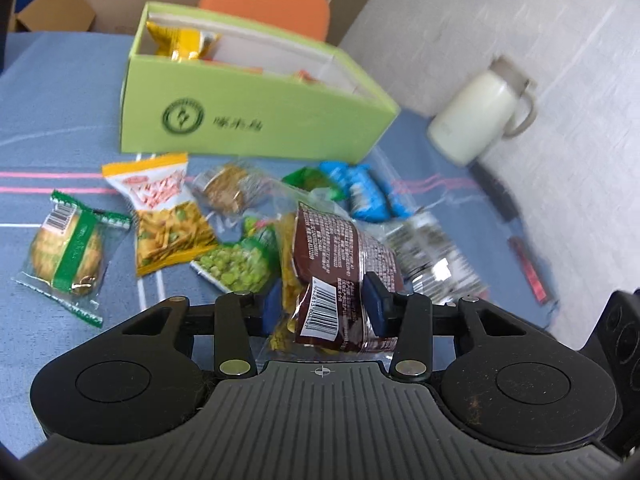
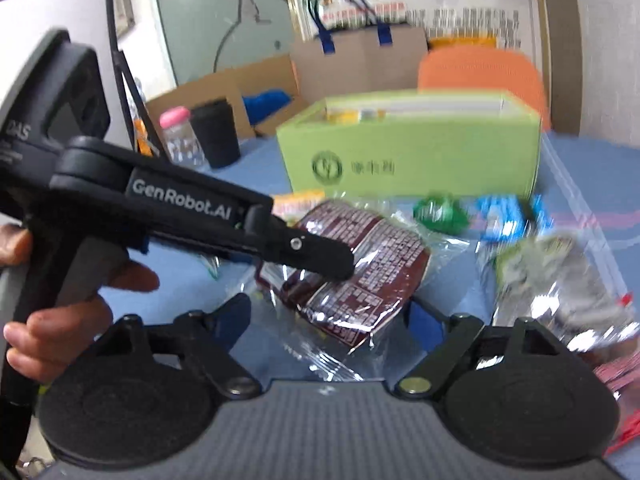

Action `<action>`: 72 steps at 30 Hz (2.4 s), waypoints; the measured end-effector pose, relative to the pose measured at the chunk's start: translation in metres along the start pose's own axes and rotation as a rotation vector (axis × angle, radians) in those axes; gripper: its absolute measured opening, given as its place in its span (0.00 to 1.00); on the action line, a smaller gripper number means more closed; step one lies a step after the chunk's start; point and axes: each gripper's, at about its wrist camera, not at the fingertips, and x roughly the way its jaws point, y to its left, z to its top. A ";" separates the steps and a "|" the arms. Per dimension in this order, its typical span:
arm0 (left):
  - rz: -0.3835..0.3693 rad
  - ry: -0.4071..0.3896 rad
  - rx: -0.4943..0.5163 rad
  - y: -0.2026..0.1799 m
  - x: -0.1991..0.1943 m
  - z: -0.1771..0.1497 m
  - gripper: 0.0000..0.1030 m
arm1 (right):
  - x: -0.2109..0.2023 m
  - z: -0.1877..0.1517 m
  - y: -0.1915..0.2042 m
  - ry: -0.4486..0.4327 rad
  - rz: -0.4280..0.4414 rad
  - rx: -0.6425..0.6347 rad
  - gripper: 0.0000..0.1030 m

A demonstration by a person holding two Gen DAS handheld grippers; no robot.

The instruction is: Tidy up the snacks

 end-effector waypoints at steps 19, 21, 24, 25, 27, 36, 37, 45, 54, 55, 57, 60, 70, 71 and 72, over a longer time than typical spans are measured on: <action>0.072 -0.111 0.011 -0.002 0.097 0.195 0.32 | 0.129 0.168 -0.109 0.039 -0.026 -0.128 0.85; 0.135 -0.094 0.034 0.002 0.111 0.193 0.43 | 0.137 0.164 -0.118 0.056 -0.031 -0.107 0.85; 0.148 -0.146 0.044 0.005 0.101 0.185 0.53 | 0.117 0.159 -0.126 0.011 -0.039 -0.089 0.89; 0.136 -0.165 0.035 0.006 0.094 0.183 0.54 | 0.105 0.158 -0.127 -0.013 -0.046 -0.086 0.90; 0.120 -0.200 0.021 0.005 0.078 0.178 0.59 | 0.081 0.157 -0.132 -0.054 -0.060 -0.076 0.90; 0.012 -0.185 0.055 -0.029 0.026 0.108 0.70 | -0.004 0.094 -0.138 -0.069 -0.149 0.018 0.90; -0.001 -0.167 0.052 -0.033 0.026 0.097 0.70 | -0.012 0.081 -0.137 -0.062 -0.162 0.039 0.90; -0.103 -0.002 -0.048 -0.042 0.059 0.013 0.69 | -0.053 -0.005 -0.126 -0.025 -0.142 0.220 0.90; -0.113 0.090 -0.026 -0.060 0.098 0.023 0.72 | -0.005 0.002 -0.117 0.061 -0.116 0.087 0.90; -0.110 0.092 -0.013 -0.063 0.101 0.024 0.72 | 0.000 0.001 -0.118 0.071 -0.109 0.089 0.90; -0.090 0.097 0.004 -0.067 0.109 0.025 0.72 | 0.009 -0.002 -0.118 0.091 -0.099 0.086 0.90; -0.074 0.116 0.032 -0.071 0.119 0.024 0.72 | 0.017 -0.005 -0.114 0.109 -0.098 0.063 0.90; -0.092 0.114 0.055 -0.066 0.115 0.019 0.50 | 0.015 -0.003 -0.084 0.126 -0.198 -0.065 0.79; -0.100 0.105 0.054 -0.065 0.110 0.021 0.50 | 0.012 0.000 -0.080 0.119 -0.204 -0.074 0.79; -0.109 0.093 0.054 -0.064 0.103 0.023 0.50 | 0.010 0.004 -0.076 0.110 -0.209 -0.083 0.79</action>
